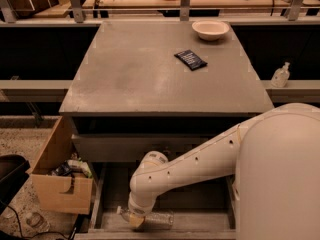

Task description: Place water bottle into middle drawer

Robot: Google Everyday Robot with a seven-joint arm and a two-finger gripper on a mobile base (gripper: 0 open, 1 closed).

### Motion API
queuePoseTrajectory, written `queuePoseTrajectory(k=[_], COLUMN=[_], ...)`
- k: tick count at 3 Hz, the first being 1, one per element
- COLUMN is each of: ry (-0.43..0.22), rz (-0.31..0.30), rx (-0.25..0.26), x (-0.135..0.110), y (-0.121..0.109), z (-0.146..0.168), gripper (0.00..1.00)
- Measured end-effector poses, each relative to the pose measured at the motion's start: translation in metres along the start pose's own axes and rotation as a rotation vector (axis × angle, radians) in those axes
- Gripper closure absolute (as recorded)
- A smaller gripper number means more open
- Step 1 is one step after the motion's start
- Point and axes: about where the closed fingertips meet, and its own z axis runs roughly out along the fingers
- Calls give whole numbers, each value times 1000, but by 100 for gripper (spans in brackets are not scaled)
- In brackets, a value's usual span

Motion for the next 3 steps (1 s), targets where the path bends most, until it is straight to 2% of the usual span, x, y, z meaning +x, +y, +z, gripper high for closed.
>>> queuePoseTrajectory(k=[1, 3], ry=[-7, -16], rz=[8, 75], rx=[-27, -66], x=[-8, -13], y=[-6, -24], z=[19, 64], gripper=[100, 100])
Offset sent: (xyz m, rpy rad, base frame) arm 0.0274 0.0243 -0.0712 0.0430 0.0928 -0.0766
